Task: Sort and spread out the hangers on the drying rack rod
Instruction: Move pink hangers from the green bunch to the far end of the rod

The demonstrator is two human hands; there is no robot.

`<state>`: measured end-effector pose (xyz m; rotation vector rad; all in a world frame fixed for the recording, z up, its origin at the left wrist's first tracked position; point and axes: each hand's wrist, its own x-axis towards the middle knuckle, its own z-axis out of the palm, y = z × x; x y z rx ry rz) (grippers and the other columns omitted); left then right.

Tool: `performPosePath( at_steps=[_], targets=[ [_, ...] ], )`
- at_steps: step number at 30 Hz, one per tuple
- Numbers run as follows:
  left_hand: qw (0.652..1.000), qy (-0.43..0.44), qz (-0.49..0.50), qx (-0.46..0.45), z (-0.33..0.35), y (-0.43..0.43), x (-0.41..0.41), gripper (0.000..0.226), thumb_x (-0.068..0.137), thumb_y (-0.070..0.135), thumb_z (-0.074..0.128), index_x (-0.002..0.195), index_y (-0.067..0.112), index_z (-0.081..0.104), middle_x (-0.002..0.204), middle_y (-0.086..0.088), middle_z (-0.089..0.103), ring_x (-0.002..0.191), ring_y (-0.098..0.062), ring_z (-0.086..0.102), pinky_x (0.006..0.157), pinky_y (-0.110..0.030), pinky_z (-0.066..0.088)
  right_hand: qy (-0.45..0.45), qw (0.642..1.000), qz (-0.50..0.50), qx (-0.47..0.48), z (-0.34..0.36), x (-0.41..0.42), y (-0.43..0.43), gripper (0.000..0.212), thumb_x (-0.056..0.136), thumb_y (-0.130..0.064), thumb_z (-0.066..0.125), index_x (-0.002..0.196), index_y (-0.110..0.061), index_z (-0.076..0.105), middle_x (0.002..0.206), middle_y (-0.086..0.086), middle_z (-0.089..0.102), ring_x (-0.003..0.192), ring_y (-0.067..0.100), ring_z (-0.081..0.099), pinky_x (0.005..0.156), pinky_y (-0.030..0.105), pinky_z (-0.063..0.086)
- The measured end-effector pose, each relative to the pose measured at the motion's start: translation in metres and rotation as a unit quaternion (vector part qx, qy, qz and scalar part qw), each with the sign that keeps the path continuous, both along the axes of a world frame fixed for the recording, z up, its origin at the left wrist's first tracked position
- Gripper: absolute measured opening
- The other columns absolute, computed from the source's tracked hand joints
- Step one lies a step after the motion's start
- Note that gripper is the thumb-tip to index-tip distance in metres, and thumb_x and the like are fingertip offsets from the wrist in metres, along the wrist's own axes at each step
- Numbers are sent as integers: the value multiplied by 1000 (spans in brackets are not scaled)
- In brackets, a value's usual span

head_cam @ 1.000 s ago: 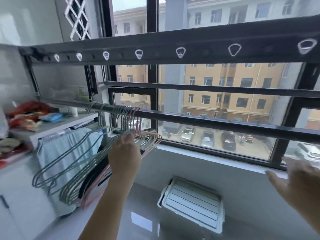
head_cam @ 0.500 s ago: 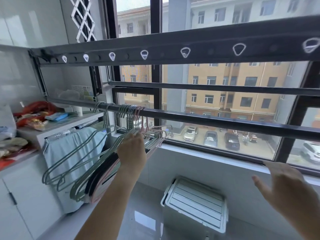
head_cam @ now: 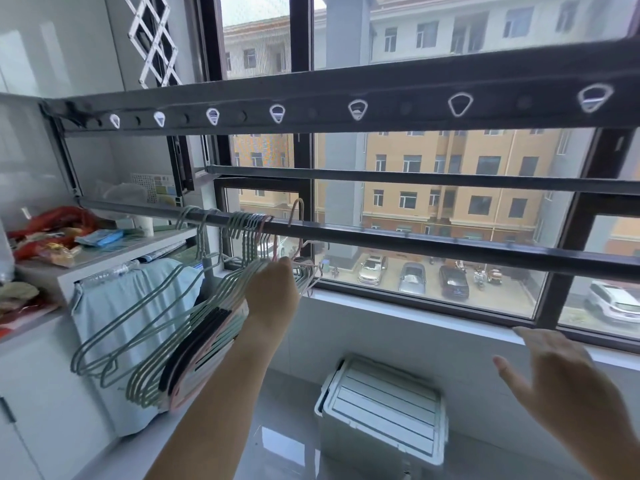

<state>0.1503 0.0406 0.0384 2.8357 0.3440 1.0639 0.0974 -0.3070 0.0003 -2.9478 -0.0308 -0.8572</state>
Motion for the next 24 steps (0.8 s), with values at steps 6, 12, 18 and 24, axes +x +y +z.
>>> performPosePath(
  at_steps=[6, 12, 18, 24],
  targets=[
    [1000, 13, -18, -3, 17, -17, 25, 13, 87, 8, 45, 96, 6, 54, 82, -6, 64, 75, -26, 63, 55, -28, 40, -1, 1000, 4, -7, 1, -2, 0, 54, 60, -29, 82, 102, 0, 64, 87, 21, 67, 76, 39, 64, 59, 44, 55],
    [991, 13, -134, -15, -4, -44, 43, 12, 87, 9, 47, 89, 9, 58, 76, -7, 64, 71, -27, 63, 58, -31, 48, 5, 1000, 1, -3, -1, -6, 0, 51, 58, -29, 84, 97, -2, 65, 81, 16, 65, 73, 35, 64, 54, 42, 55],
    [965, 62, -254, -31, -53, -80, 40, 15, 89, 20, 49, 87, 14, 62, 77, -3, 67, 71, -22, 63, 61, -32, 51, 30, 999, -23, -4, -7, -8, 0, 51, 71, -43, 72, 109, -11, 61, 96, 9, 64, 86, 31, 62, 65, 38, 55],
    [914, 92, -388, -78, -94, -122, 19, 11, 83, 20, 57, 83, 15, 67, 75, -1, 69, 67, -18, 63, 64, -34, 53, 108, 991, 2, 75, -24, 5, -9, 62, 84, -49, 55, 136, -19, 38, 130, 3, 51, 120, 22, 47, 95, 35, 45]
  ],
)
